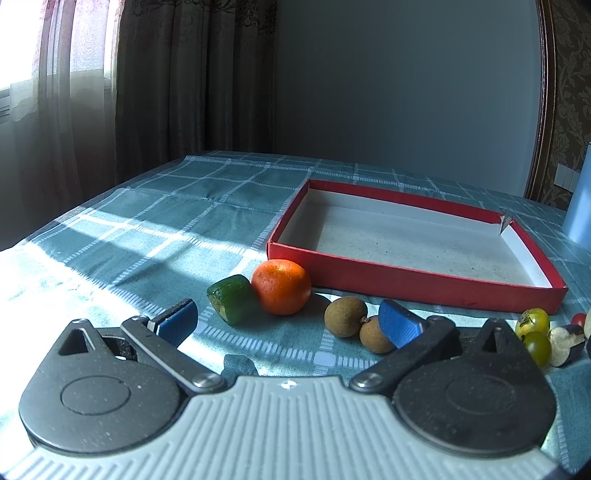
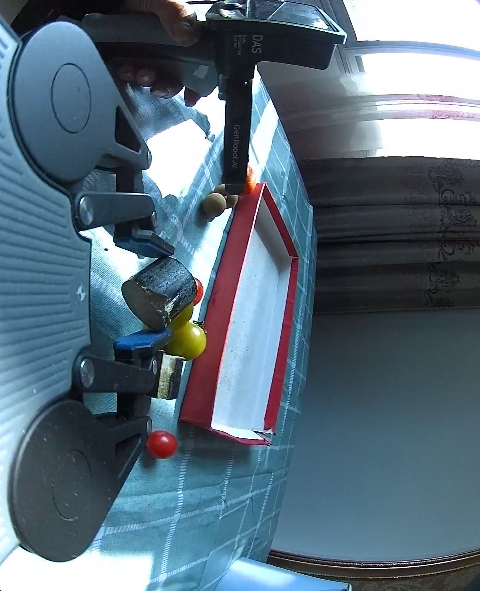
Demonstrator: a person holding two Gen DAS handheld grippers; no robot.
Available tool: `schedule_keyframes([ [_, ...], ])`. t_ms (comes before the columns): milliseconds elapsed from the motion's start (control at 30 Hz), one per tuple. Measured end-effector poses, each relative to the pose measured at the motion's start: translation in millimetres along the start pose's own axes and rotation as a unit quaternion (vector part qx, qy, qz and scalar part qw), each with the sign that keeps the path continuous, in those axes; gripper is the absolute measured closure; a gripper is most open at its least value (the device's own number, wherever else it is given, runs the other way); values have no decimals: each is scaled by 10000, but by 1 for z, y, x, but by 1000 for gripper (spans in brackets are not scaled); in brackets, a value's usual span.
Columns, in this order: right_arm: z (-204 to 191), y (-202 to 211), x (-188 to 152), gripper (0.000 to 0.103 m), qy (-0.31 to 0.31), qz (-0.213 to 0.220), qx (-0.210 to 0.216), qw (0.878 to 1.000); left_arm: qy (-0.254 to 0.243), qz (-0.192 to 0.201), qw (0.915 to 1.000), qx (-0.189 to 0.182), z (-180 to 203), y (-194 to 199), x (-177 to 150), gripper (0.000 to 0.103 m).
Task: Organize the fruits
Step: 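Carry the eggplant piece into the red box and open the right gripper, then grasp the orange with the left gripper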
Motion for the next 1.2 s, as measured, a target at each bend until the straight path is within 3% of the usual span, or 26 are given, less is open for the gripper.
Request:
schedule_keyframes([
  [133, 26, -13, 39, 62, 124, 291, -382, 9988, 4, -12, 10000, 7, 0, 0, 0, 0],
  [267, 58, -62, 58, 62, -33, -22, -593, 9982, 11, -12, 10000, 0, 0, 0, 0, 0],
  [433, 83, -117, 45, 62, -278, -677, -595, 9955, 13, -16, 10000, -26, 0, 0, 0, 0],
  [667, 86, -141, 25, 61, -217, -958, -747, 9924, 27, -28, 10000, -40, 0, -1, 1, 0],
  [767, 89, -141, 23, 50, -253, -965, -840, 9915, 24, -38, 10000, -33, 1, -1, 1, 0],
  [900, 90, -124, 30, 31, -353, -644, -928, 9930, 42, -55, 10000, -24, 0, -1, 1, 0],
  [1000, 85, -93, 32, 28, -379, -252, -1106, 9928, 58, -81, 10000, -2, -1, -1, 1, 0],
  [1067, 80, -69, 25, 20, -593, -108, -940, 9937, 45, -139, 9998, -97, -2, -1, 0, 0],
  [1200, 69, -36, 4, 18, -828, 43, -649, 9944, 165, -127, 9985, -511, -16, 11, -5, 0],
])
Point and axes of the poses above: each gripper's, at about its wrist camera, not at the fingertips, and y roughly against the way its jaws point, z to its right, x to its top, the point moved 5 cm from there along -y, roughly the way its jaws point, and after that the axes turned 4 degrees about y, right-handed, at the moved point
